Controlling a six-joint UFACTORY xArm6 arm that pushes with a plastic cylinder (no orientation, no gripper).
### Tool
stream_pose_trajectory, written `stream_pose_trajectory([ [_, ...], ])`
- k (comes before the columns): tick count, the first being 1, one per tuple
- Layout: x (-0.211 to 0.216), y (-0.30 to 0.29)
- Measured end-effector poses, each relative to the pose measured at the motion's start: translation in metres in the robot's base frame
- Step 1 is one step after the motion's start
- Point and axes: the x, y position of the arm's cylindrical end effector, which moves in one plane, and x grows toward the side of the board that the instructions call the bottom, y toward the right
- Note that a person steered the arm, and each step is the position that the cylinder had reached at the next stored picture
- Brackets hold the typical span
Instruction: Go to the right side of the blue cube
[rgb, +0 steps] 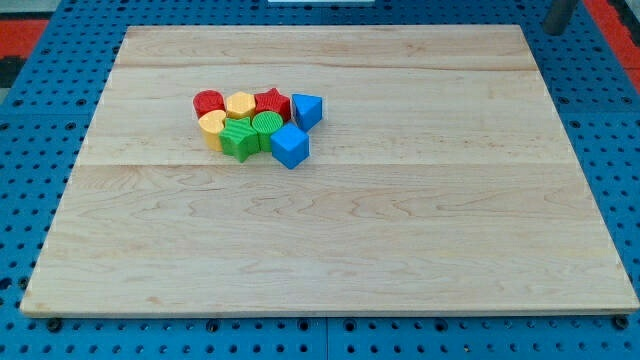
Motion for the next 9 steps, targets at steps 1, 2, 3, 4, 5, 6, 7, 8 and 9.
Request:
stream_pose_trajectory([
  [1, 0.002, -0.002],
  [2, 0.019, -0.001],
  [3, 0.088, -0.025],
  [4, 0.124, -0.066],
  [5, 0.124, -0.066],
  [6, 0.091, -0.084],
  [7, 0.090, -0.121],
  [8, 0.090, -0.127],
  [9, 0.132, -0.126],
])
